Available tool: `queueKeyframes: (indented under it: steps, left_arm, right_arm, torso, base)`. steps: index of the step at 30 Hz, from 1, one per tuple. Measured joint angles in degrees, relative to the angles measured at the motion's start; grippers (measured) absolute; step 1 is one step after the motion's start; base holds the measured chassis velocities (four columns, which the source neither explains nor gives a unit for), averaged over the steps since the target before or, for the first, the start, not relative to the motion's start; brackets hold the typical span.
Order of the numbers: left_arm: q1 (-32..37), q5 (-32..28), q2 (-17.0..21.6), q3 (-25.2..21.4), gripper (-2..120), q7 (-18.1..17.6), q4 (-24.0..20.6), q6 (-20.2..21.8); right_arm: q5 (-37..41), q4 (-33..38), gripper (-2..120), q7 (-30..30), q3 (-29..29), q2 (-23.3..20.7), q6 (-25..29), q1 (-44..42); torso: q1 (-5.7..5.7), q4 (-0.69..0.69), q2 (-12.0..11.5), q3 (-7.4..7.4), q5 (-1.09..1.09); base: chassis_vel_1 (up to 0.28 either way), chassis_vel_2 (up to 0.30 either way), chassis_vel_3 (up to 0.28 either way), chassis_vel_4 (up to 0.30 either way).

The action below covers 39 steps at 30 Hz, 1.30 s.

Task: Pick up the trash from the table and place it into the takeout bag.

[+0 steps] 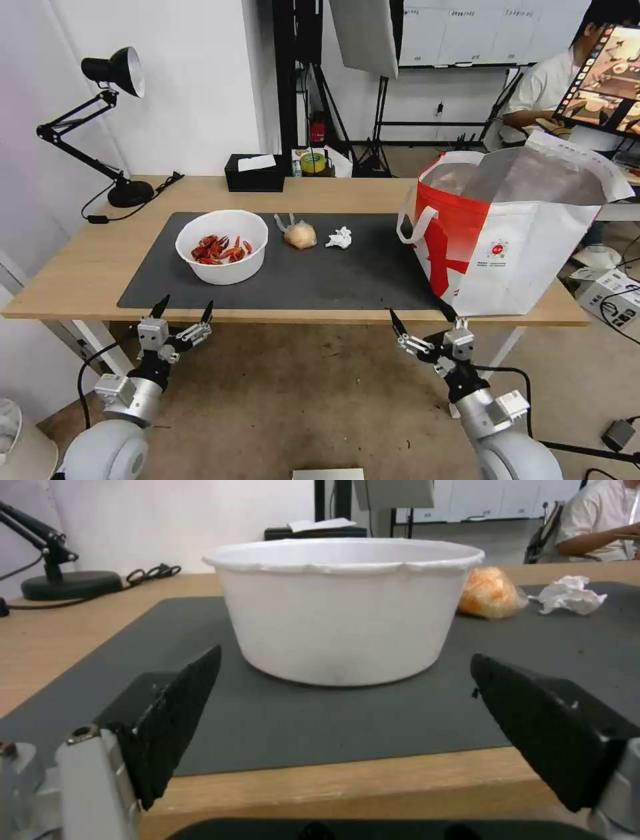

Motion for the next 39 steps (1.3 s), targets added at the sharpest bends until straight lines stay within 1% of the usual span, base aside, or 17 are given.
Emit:
queueKeyframes:
  steps: [2,5,10,11,13,14,16,18,19,22,23,26,27,29,30,34,39]
  left_arm:
    - [-0.01,-0.02,0.09,0.0,100,-0.05,-0.03,0.02]
    - [0.0,-0.09,0.23,-0.28,100,-0.14,-0.18,0.04]
    - [0.21,-0.15,0.21,-0.54,100,-0.19,-0.32,0.04]
    - [0.42,-0.17,0.15,-0.7,100,-0.23,-0.38,0.04]
    - [0.59,-0.2,0.15,-0.89,100,-0.24,-0.38,0.05]
    - [0.59,-0.2,0.15,-0.89,100,-0.24,-0.38,0.05]
    - [0.69,-0.23,0.14,-1.05,100,-0.25,-0.38,0.05]
    - [0.7,-0.23,0.13,-1.09,100,-0.28,-0.37,0.05]
    - [0.7,-0.24,0.05,-1.09,100,-0.27,-0.34,0.03]
    - [0.66,-0.22,-0.19,-0.93,100,-0.28,-0.21,0.03]
    - [0.66,-0.22,-0.19,-0.93,100,-0.28,-0.21,0.03]
    - [0.56,-0.16,-0.5,-0.77,100,-0.29,-0.2,0.04]
    - [0.56,-0.16,-0.5,-0.77,100,-0.29,-0.2,0.04]
    - [0.53,-0.16,-0.48,-0.89,100,-0.3,-0.13,0.04]
    - [0.53,-0.16,-0.46,-0.96,100,-0.3,-0.06,0.04]
    - [0.55,-0.13,-0.43,-1.01,100,-0.31,0.07,0.01]
    - [0.45,0.11,-0.8,-0.86,100,-0.35,0.19,-0.16]
  right_arm:
    - [0.66,0.27,100,0.32,-0.99,-1.02,-0.7,1.22]
    - [3.38,0.69,100,1.33,-4.73,-5.06,-2.88,6.58]
    - [6.02,0.25,100,2.2,-7.98,-8.15,-4.66,11.18]
    - [7.7,-0.78,100,2.98,-10.37,-10.06,-5.99,15.08]
    - [9.46,-2.35,100,3.74,-13.05,-11.65,-7.44,20.14]
    - [9.46,-2.35,100,3.74,-13.05,-11.65,-7.44,20.14]
    - [11.92,-4.99,100,5.22,-17.25,-12.97,-8.99,27.33]
    - [12.6,-5.86,100,5.7,-18.55,-13.15,-9.42,29.26]
    - [13.63,-7.72,100,7.04,-21.41,-13.22,-10.28,33.19]
    - [15.51,-12.37,100,9.65,-27.26,-11.91,-12.61,40.29]
    - [15.51,-12.37,100,9.65,-27.26,-11.91,-12.61,40.29]
    - [17.22,-17.43,100,14.66,-32.78,-9.14,-16.54,47.79]
    - [17.22,-17.43,100,14.66,-32.78,-9.14,-16.54,47.79]
    - [18.44,-20.64,100,20.98,-35.53,-6.93,-20.41,52.12]
    - [19.03,-22.11,100,23.46,-36.27,-5.99,-21.81,53.67]
    - [19.48,-26.42,100,28.55,-37.74,-3.64,-24.49,57.21]
    - [19.79,-31.13,100,32.51,-38.97,-1.11,-27.35,60.21]
  torso:
    - [0.0,0.0,0.0,0.0,0.0]
    - [0.0,0.01,0.0,0.0,0.0]
    - [0.0,0.0,0.0,0.0,0.0]
    - [0.0,0.0,0.0,0.0,0.0]
    - [0.01,-0.01,0.0,0.0,0.01]
    - [0.01,-0.01,0.0,0.0,0.01]
    - [0.01,0.01,0.0,0.01,0.01]
    - [0.01,0.01,0.0,0.01,0.0]
    - [0.01,0.01,0.0,0.01,-0.01]
    - [0.01,0.0,0.0,0.01,0.01]
    - [0.01,0.0,0.0,0.01,0.01]
    - [0.01,0.02,0.0,0.01,0.0]
    - [0.01,0.02,0.0,0.01,0.0]
    - [0.01,0.01,0.0,0.0,0.0]
    - [0.01,0.02,0.0,0.01,0.0]
    - [0.01,0.01,0.0,0.01,-0.01]
    - [0.01,0.0,0.0,0.0,-0.01]
  base:
    - [0.0,0.0,0.0,0.0]
    - [0.0,0.0,0.0,0.0]
    - [0.0,0.0,0.0,0.0]
    - [0.0,0.0,0.0,0.0]
    - [0.0,0.0,0.0,0.0]
    - [0.0,0.0,0.0,0.0]
    - [0.0,0.0,0.0,0.0]
    - [0.0,0.0,0.0,0.0]
    - [0.0,0.0,0.0,0.0]
    - [0.0,0.0,0.0,0.0]
    - [0.0,0.0,0.0,0.0]
    - [0.0,0.0,0.0,0.0]
    - [0.0,0.0,0.0,0.0]
    - [0.0,0.0,0.0,0.0]
    - [0.0,0.0,0.0,0.0]
    - [0.0,0.0,0.0,0.0]
    - [0.0,0.0,0.0,0.0]
